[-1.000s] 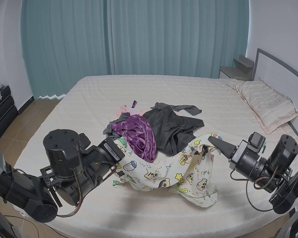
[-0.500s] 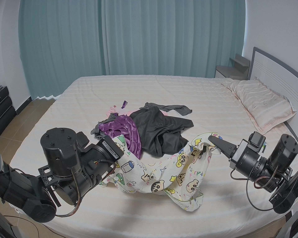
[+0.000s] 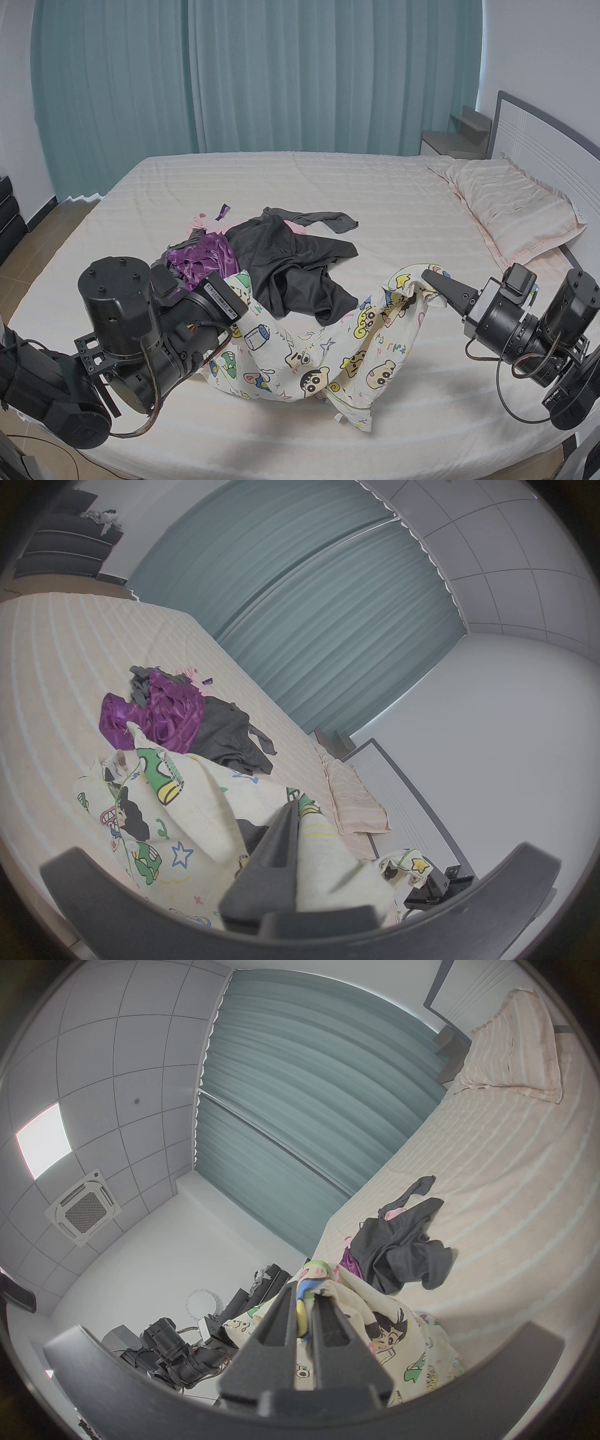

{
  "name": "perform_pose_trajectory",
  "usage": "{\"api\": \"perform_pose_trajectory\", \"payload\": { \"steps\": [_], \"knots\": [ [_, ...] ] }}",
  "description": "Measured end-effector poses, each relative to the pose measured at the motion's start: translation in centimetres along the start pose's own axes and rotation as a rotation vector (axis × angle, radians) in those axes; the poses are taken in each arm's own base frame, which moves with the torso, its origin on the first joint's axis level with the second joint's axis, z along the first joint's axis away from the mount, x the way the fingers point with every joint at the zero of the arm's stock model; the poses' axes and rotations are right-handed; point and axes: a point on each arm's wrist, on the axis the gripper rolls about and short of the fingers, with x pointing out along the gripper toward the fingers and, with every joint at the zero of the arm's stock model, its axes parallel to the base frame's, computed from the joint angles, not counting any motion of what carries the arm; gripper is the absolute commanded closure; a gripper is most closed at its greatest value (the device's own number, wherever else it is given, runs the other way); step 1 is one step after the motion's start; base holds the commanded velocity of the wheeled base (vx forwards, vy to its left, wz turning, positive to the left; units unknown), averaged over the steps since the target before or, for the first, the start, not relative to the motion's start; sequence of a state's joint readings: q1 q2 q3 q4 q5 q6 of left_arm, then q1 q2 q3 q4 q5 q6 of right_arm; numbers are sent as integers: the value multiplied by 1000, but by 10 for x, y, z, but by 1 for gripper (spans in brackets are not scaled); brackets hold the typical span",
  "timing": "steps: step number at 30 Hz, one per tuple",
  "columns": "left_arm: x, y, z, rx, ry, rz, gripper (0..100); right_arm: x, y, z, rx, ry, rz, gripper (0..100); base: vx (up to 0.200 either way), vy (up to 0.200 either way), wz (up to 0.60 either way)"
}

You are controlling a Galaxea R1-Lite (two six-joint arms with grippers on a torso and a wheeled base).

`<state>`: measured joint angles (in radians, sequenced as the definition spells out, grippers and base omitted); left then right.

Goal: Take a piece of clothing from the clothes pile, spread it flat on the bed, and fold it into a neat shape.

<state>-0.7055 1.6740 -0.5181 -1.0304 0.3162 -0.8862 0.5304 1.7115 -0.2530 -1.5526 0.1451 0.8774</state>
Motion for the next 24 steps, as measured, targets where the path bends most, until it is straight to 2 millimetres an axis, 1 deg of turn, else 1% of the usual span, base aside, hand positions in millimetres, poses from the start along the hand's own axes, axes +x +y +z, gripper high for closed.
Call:
{"api": "perform_pose_trajectory", "payload": {
  "steps": [14, 24],
  "knots": [
    [0, 2, 0, 0, -1, 7, 100, 0, -1, 1, 1, -5, -3, 100, 0, -200, 0],
    [-5, -2, 8, -19, -30, -20, 100, 1, -1, 2, 0, -8, -4, 100, 0, -200, 0]
  ]
}}
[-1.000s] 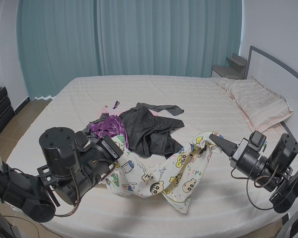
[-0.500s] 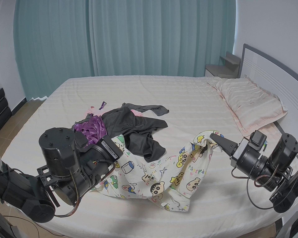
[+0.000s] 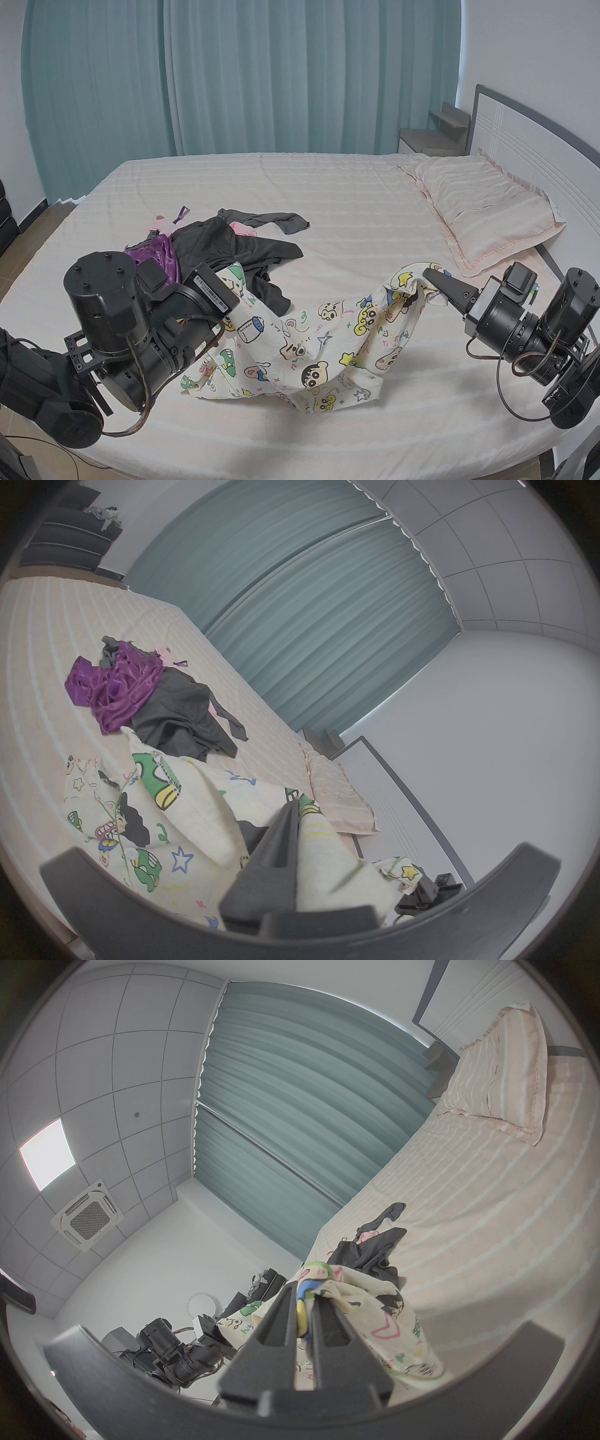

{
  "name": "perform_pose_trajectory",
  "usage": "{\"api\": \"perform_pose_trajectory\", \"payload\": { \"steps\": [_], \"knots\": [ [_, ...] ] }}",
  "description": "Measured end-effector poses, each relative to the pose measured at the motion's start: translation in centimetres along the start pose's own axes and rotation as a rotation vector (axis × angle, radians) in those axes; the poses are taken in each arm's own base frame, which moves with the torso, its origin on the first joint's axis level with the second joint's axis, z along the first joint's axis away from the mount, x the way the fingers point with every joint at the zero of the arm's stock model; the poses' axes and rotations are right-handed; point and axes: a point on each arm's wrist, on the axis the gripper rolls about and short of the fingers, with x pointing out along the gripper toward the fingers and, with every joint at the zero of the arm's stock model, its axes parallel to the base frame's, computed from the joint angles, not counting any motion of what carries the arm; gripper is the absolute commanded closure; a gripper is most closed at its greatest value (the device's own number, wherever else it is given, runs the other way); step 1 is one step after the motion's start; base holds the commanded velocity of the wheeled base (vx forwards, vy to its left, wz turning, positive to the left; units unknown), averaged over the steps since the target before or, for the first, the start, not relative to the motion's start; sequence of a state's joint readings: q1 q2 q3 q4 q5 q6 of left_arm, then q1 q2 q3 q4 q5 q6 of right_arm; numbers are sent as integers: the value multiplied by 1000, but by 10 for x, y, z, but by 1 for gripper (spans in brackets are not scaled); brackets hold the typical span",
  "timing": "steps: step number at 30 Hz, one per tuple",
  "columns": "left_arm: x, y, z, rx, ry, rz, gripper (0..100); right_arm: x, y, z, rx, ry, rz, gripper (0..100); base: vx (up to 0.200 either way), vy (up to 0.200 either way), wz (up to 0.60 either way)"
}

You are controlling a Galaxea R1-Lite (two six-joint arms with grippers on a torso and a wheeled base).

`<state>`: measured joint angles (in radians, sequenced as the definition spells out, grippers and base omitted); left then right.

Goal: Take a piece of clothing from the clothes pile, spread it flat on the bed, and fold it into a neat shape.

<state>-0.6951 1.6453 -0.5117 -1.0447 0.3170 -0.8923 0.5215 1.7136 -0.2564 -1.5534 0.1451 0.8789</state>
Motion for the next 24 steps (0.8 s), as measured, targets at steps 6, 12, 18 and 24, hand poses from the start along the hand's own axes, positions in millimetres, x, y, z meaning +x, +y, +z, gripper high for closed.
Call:
{"api": "perform_pose_trajectory", "payload": {
  "steps": [6, 12, 18, 24],
  "knots": [
    [-2, -1, 2, -4, -6, -7, 100, 1, -1, -1, 1, 3, -4, 100, 0, -200, 0],
    [-2, -1, 2, -3, -5, -7, 100, 1, -2, -1, 1, 6, -8, 100, 0, -100, 0],
    [-2, -1, 2, -3, -2, -7, 100, 2, -3, -2, 2, 9, -11, 100, 0, 0, 0],
    [-2, -1, 2, -3, -4, -6, 100, 2, -3, -2, 2, 9, -12, 100, 0, 0, 0]
  ]
}}
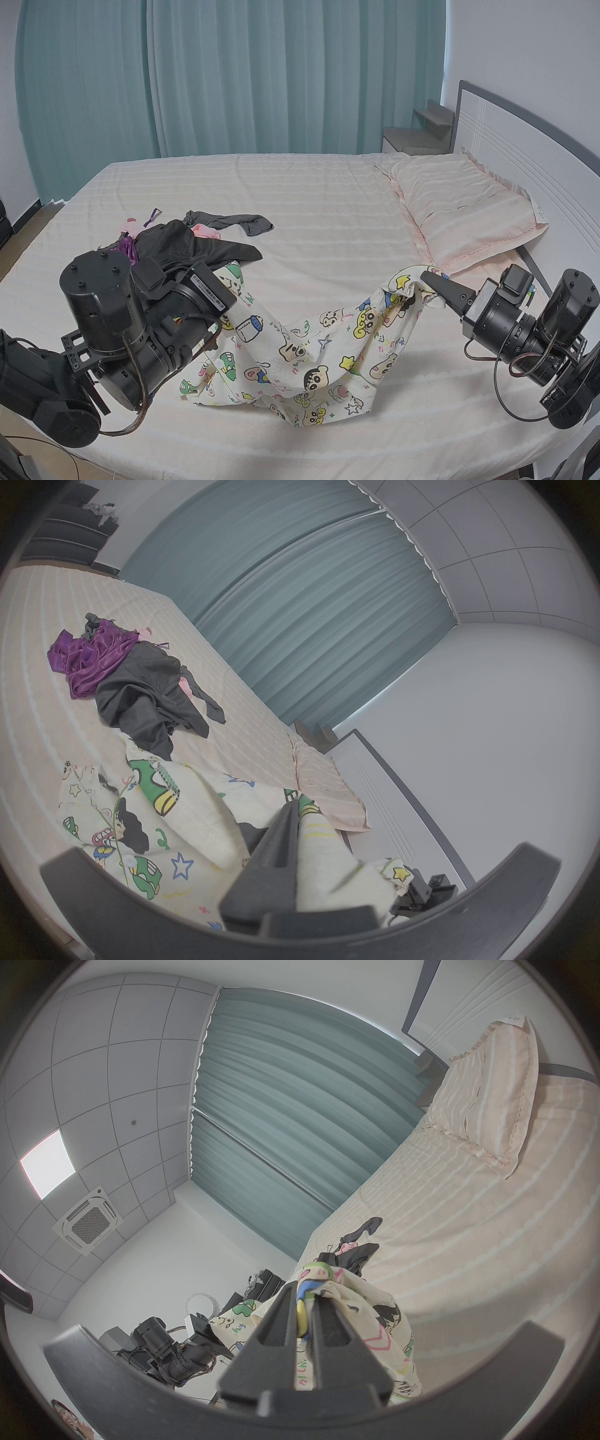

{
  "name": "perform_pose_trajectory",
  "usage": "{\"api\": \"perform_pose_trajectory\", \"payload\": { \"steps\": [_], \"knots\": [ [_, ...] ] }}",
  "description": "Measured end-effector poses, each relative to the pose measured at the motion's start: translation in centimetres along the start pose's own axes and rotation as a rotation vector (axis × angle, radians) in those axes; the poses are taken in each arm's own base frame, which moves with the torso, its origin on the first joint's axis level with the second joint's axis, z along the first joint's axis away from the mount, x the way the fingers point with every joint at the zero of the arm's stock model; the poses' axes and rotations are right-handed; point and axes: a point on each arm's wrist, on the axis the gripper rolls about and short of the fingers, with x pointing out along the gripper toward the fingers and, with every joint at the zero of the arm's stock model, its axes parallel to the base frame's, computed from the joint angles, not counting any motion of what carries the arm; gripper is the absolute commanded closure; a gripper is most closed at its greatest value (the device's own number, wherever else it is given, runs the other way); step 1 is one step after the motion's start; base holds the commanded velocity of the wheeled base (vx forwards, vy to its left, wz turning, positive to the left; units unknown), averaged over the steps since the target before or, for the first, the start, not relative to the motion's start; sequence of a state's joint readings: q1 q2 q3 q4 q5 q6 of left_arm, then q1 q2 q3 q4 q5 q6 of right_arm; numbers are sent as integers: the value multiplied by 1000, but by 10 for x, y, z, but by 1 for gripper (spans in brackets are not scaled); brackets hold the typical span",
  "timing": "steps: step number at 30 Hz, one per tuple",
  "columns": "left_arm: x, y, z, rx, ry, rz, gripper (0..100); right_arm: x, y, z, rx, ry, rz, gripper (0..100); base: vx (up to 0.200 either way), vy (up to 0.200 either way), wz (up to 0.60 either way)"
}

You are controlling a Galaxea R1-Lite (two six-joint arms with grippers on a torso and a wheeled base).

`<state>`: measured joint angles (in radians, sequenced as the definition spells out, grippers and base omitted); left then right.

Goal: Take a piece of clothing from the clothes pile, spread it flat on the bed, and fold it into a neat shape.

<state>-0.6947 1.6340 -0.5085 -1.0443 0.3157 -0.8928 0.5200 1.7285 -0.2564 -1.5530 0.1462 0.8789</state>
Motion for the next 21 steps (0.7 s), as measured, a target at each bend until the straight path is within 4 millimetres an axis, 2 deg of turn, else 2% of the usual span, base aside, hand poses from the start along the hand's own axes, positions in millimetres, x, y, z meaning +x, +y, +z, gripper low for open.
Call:
{"api": "perform_pose_trajectory", "payload": {
  "steps": [11, 21],
  "knots": [
    [0, 0, 0, 0, 0, -1, 100, 0, -1, 1, 0, -2, -3, 100, 0, 0, 0],
    [-5, -4, 6, -8, -18, -19, 100, -1, -1, 1, -2, -3, -3, 100, -200, 0, 0]
  ]
}}
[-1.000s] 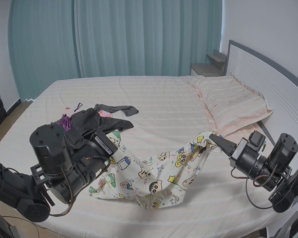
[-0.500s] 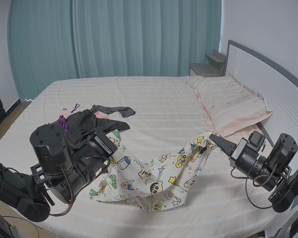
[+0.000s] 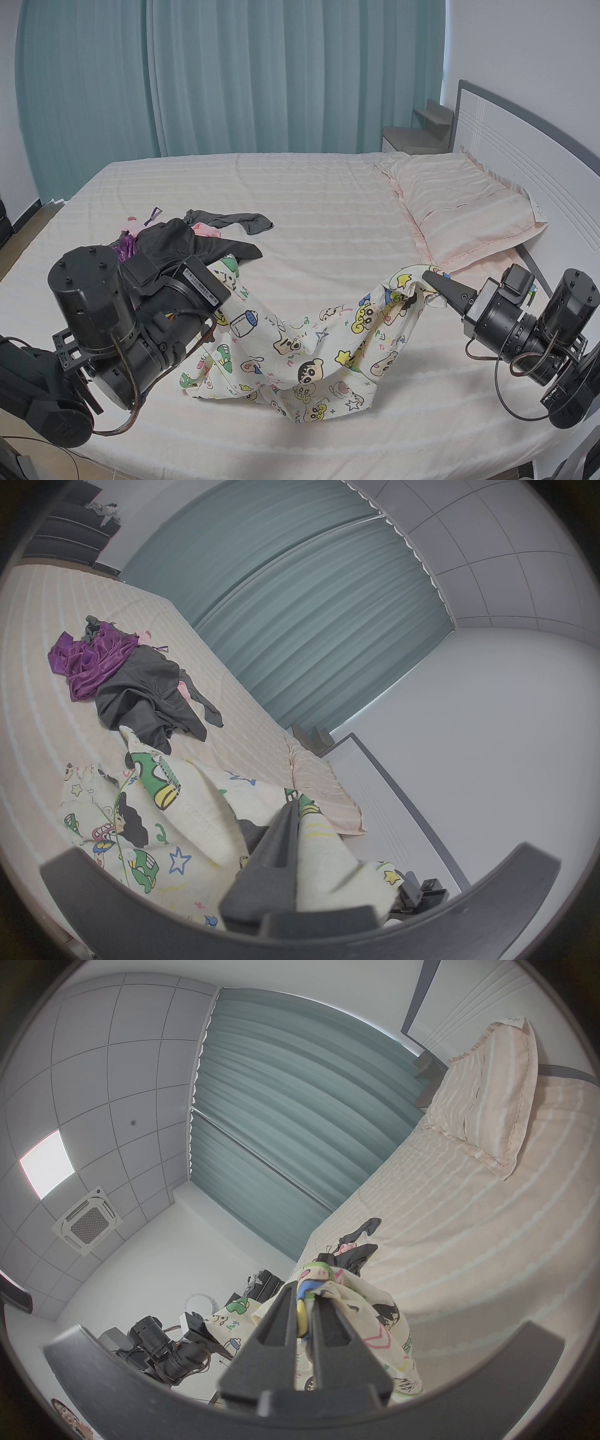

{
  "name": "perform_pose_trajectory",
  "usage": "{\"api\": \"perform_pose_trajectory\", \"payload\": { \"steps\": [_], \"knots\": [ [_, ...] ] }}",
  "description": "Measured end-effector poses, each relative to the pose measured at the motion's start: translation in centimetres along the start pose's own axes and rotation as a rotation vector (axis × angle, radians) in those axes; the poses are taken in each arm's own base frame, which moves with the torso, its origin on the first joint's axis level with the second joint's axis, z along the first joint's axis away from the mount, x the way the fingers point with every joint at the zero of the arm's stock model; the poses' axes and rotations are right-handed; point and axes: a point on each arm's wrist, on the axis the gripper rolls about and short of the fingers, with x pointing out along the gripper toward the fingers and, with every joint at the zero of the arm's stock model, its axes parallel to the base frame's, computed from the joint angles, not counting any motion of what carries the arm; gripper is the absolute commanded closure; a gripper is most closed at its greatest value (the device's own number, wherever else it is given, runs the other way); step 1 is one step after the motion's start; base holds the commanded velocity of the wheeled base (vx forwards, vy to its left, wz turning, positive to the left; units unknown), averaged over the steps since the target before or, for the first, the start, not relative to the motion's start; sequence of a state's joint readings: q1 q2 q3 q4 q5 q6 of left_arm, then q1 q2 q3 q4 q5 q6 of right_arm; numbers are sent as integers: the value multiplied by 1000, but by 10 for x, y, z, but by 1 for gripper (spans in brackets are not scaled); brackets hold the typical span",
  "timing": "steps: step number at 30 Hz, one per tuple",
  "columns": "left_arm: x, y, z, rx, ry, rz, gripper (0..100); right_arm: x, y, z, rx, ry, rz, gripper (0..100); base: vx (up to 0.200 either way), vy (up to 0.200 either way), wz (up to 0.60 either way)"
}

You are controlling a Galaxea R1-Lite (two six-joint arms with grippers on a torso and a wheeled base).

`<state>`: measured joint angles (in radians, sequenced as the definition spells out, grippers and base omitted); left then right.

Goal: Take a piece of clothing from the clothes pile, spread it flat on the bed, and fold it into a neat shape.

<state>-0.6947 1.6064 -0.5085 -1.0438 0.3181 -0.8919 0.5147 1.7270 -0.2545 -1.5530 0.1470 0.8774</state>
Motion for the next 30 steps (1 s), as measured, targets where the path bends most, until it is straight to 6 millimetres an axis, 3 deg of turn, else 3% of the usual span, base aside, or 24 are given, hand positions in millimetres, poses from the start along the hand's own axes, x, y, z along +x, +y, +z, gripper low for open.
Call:
{"api": "perform_pose_trajectory", "payload": {
  "steps": [8, 19, 30],
  "knots": [
    [-9, -7, 10, -10, -37, -25, 100, -2, 4, 2, -33, -11, 14, 100, -200, 0, 0],
    [-28, -17, 32, 5, -115, -80, 100, -6, 27, 15, -133, -74, 109, 100, 0, 0, 0],
    [-64, -32, 62, 84, -195, -131, 100, -25, 60, 31, -199, -158, 239, 100, 0, 0, 0]
  ]
}}
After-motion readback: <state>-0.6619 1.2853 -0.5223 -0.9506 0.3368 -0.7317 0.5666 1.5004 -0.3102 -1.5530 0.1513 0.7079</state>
